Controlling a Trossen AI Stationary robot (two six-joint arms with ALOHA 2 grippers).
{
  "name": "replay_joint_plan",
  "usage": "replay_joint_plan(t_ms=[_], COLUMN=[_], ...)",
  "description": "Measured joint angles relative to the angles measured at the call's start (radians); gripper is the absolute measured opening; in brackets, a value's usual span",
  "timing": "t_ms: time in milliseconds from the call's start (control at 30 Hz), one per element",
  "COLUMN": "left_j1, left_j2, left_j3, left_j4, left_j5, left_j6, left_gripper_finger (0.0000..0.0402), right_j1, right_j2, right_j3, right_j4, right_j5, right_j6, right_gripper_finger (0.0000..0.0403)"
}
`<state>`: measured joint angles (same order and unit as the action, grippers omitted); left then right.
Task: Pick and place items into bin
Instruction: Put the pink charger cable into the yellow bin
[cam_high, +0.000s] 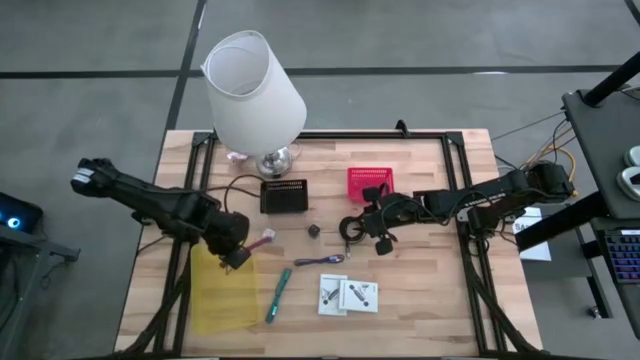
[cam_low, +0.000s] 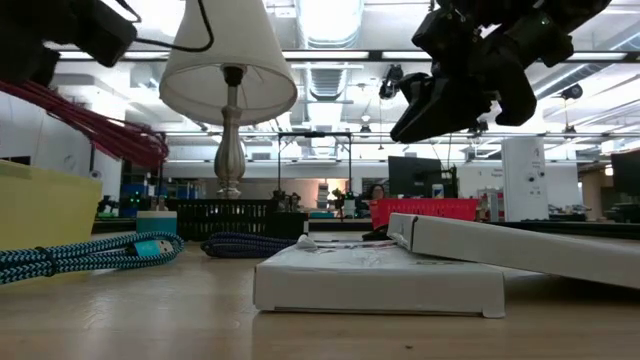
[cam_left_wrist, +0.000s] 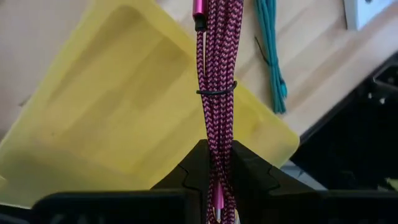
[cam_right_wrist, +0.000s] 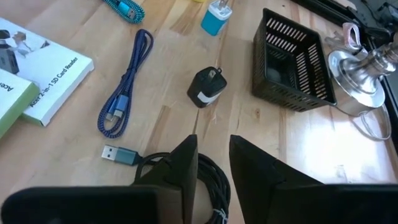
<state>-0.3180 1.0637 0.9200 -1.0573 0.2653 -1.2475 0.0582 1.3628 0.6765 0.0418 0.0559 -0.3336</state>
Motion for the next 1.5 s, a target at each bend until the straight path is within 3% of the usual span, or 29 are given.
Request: replay_joint_plan(t_ms=[167, 400, 533, 767, 1133, 1300, 1500], left_j1=[-0.057, -0.101, -0.104, -0.105, -0.113, -0.113, -0.113], left_j2=[-0.007, -0.019, -0.024, -0.016, 0.005, 0.014, 0.015], left_j3=[0.022, 0.046, 0.030, 0.009, -0.016, -0.062, -0.067], left_j4=[-0.055, -0.298, -0.352, -0.328, -0.295, -0.296, -0.293], left_j5=[0.020, 0.027, 0.026, 0.026, 0.029, 0.025, 0.025], left_j6=[0.003, -0.012, -0.028, -0.013, 0.159, 0.069, 0.025], left_gripper_finger=[0.0031, 0.0031, 0.0031, 0.0031, 0.0031, 0.0038, 0.0087], right_j1=[0.000, 0.001, 0.000, 0.000, 0.000, 0.000, 0.000], right_j2=[0.000, 0.000, 0.000, 0.000, 0.000, 0.000, 0.000], right_j3=[0.000, 0.000, 0.000, -0.006, -0.008, -0.008, -0.008], right_j4=[0.002, 0.004, 0.005, 0.008, 0.017, 0.018, 0.024], right_j5=[0.000, -0.001, -0.001, -0.001, -0.002, -0.002, -0.002], right_j6=[-0.001, -0.004, -0.010, -0.011, -0.019, -0.030, -0.037], right_gripper_finger=[0.0078, 0.0080, 0.0075, 0.0073, 0.0073, 0.0073, 0.0073])
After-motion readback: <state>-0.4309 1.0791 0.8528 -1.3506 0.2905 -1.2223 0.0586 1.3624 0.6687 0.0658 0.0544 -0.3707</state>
